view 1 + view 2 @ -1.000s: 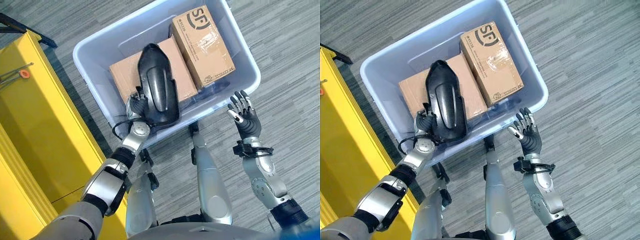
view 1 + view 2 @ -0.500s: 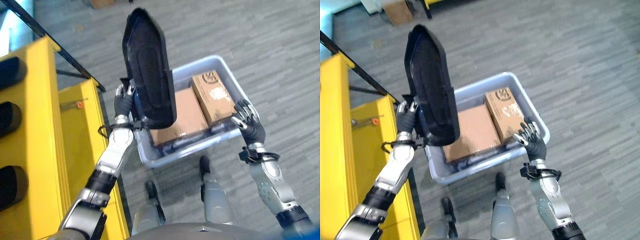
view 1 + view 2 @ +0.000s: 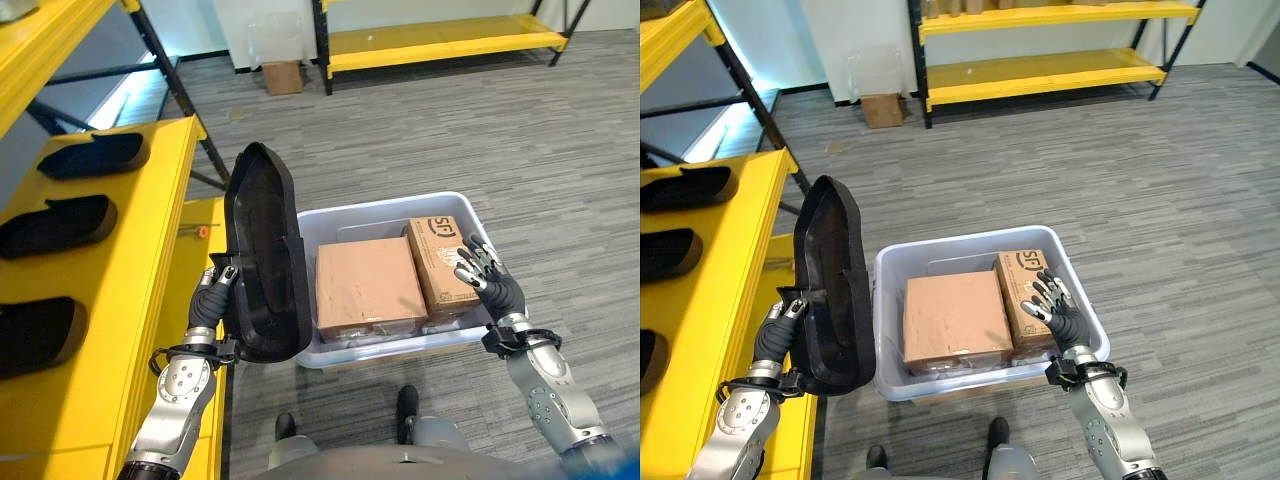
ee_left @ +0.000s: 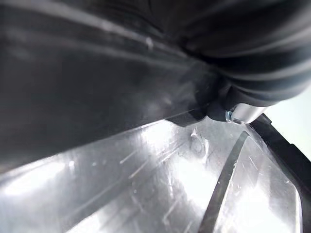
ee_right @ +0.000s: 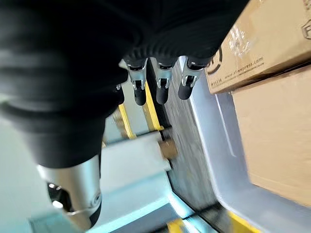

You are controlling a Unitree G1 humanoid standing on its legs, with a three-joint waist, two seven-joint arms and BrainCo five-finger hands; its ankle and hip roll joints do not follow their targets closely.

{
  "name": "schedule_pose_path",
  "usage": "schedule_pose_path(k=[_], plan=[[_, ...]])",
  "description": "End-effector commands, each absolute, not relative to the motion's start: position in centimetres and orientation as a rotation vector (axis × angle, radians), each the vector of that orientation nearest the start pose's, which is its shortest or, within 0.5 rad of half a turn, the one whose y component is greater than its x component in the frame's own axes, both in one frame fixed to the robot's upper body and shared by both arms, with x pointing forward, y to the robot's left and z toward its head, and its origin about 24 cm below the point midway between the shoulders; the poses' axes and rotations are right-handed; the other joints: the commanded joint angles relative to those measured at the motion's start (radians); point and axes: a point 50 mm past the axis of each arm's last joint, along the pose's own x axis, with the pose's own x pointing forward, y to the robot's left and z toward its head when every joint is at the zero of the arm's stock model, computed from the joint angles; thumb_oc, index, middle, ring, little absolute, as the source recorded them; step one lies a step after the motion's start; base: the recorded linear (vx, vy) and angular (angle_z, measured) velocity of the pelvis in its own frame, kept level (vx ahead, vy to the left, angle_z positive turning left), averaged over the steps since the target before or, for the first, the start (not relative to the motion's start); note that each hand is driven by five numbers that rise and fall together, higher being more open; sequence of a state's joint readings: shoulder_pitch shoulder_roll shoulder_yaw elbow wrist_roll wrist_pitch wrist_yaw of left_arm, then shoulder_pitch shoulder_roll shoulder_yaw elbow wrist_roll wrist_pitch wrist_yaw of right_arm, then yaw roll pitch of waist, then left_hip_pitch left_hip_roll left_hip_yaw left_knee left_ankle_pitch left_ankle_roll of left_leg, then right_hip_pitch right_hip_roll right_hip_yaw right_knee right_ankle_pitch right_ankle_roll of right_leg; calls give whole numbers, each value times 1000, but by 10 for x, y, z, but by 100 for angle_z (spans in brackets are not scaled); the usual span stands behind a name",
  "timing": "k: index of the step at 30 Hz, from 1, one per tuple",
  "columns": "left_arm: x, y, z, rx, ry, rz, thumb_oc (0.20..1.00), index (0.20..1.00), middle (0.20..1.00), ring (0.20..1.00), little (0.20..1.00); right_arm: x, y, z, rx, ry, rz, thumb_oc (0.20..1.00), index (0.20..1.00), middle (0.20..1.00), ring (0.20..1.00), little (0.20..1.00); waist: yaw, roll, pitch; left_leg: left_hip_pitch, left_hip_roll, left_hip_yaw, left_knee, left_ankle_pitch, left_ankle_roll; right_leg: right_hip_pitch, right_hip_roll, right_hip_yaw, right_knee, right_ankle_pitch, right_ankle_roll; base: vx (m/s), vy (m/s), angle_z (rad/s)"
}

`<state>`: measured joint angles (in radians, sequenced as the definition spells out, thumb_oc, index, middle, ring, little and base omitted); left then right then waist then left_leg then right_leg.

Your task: Move parts from the plastic box to the shelf.

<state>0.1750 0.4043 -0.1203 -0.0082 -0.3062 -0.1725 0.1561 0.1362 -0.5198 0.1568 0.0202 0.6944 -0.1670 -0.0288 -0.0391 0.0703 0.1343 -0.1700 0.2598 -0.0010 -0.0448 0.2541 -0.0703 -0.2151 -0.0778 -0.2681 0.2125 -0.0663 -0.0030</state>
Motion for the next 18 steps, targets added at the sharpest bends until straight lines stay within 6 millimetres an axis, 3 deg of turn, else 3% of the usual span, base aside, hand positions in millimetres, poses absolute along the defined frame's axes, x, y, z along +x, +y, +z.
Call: schedule_pose_path(k=[1,2,4,8,15,18], plan=[[235,225,74,94,-193,92,200,200,200,200,200,233,-226,69,124,-116,54,1000,1000,1000,1000,1000,1,-60,78,57,3,151,215,-132,-52,116,-66,-53,-34,-41,47,-175,-197,284],[236,223,79,115,-208,72,200,200,200,200,200,231,-226,65,144,-101,48,1000,1000,1000,1000,1000,5,-74,77,70,-23,159,344,-215,-41,131,-82,-94,-40,-55,39,-168,-179,150],[236,221,83,125,-223,61,200,200,200,200,200,228,-223,57,185,-76,34,1000,1000,1000,1000,1000,0,-76,70,92,-49,167,425,-291,-28,128,-92,-157,-21,-68,29,-80,-58,66],[233,221,85,123,-234,76,200,200,200,200,200,221,-215,43,265,-31,15,1000,1000,1000,1000,1000,-17,-68,54,166,-94,190,303,-419,16,133,-137,-244,39,-52,62,14,117,112],[227,226,91,183,-252,65,200,200,200,200,200,224,-205,38,272,-6,57,1000,1000,1000,1000,1000,29,-80,46,202,-152,141,152,-403,34,158,-219,-314,64,20,114,1,175,63],[222,231,93,212,-252,81,200,200,200,200,200,229,-198,39,262,-9,84,1000,1000,1000,1000,1000,52,-96,46,206,-185,110,154,-423,58,172,-245,-320,58,44,132,28,153,35]])
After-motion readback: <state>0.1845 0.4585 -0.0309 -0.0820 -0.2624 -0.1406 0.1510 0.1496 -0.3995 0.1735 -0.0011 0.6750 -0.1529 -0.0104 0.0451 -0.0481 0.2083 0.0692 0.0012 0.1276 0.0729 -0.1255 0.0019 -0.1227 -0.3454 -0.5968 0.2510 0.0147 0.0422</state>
